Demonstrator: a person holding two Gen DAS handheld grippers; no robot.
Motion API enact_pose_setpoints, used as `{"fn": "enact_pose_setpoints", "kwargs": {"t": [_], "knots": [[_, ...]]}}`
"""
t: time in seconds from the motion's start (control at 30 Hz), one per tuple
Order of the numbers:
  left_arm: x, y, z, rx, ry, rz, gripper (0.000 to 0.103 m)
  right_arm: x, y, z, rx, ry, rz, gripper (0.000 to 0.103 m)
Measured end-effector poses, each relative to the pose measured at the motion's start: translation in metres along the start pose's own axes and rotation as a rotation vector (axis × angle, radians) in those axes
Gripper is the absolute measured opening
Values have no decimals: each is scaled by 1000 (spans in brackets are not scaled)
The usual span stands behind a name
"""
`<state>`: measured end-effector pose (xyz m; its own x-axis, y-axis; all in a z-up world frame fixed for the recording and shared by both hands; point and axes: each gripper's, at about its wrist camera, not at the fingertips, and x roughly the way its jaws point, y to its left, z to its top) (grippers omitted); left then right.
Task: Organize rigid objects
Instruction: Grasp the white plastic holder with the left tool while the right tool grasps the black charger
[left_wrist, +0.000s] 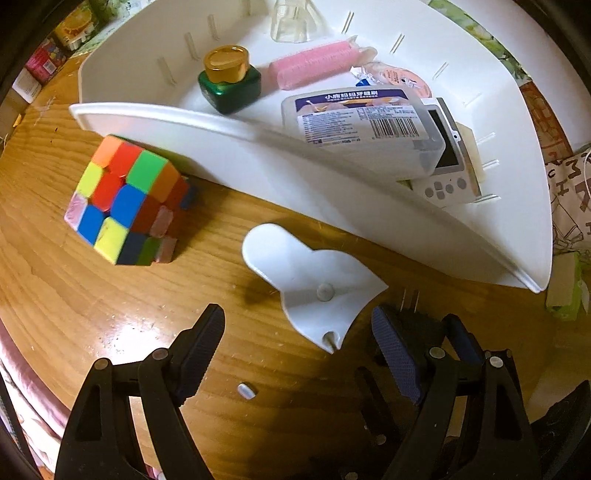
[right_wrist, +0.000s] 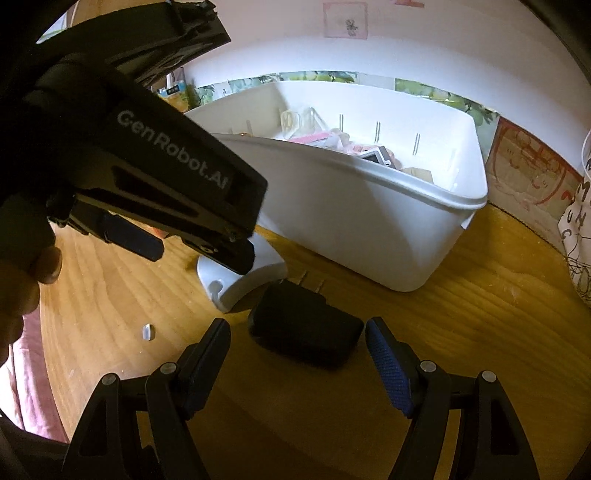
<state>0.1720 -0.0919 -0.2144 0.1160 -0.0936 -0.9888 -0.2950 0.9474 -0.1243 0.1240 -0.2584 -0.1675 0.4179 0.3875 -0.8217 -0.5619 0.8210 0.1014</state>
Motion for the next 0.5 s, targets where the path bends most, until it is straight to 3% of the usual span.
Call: {"fn": "enact_pose_setpoints", "kwargs": {"t": [0.27,0.5], "knots": [[11,-13,7,3,24,1,85,11,-1,5,2,19,12,76],[24,-22,19,-2,52,-5,88,13,-6,6,-3,16,8,66]]}}
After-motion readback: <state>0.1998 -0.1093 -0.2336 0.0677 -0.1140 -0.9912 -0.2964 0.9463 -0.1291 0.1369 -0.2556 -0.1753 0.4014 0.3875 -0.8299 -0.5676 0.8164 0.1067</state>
